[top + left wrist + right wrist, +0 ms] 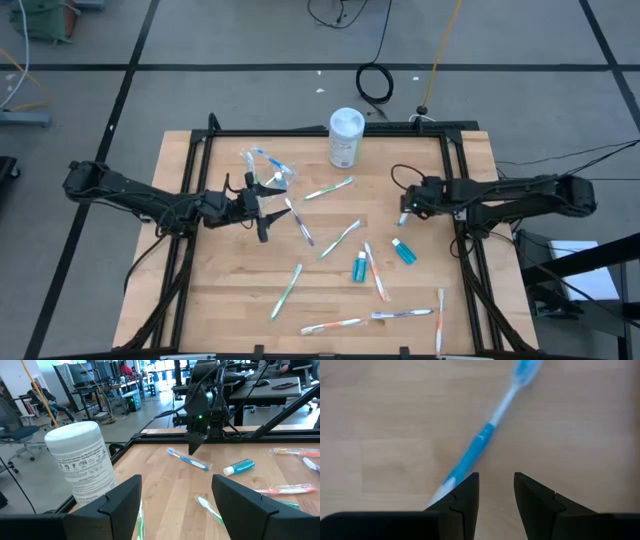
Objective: Pick & Place toothbrushing station
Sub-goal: Put the blue toothbrush into the right of the transparent organizer, then put the green toothbrush into the left of the transparent organizer
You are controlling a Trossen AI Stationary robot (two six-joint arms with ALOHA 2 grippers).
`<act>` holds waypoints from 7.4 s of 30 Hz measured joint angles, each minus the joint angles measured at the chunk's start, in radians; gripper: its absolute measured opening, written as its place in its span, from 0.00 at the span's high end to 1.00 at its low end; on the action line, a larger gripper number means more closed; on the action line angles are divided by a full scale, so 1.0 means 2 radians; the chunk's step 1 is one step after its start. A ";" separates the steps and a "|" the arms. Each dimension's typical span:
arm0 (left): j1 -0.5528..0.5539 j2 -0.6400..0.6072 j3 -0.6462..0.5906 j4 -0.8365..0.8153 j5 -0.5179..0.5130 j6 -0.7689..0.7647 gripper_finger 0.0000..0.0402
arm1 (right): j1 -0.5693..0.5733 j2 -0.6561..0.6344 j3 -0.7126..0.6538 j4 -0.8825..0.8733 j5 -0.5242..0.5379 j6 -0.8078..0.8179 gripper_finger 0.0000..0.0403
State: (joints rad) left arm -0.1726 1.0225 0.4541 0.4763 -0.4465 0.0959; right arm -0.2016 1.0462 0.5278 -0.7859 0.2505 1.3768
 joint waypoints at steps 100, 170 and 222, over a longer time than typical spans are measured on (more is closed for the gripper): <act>-0.001 -0.097 0.000 0.009 -0.004 0.060 0.39 | 0.021 0.349 0.208 0.981 -0.096 -0.728 1.00; -0.027 -0.097 0.000 -0.005 -0.053 0.098 0.39 | -0.024 0.594 0.441 0.793 -0.019 -0.768 0.85; -0.027 -0.072 0.000 -0.136 0.166 -0.124 0.39 | 0.102 0.364 0.334 0.201 -0.023 -0.657 0.77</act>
State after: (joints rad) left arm -0.2261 0.8791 0.4545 0.2039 -0.1150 -0.1525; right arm 0.0022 1.7749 1.1957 -0.3832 0.2049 0.0635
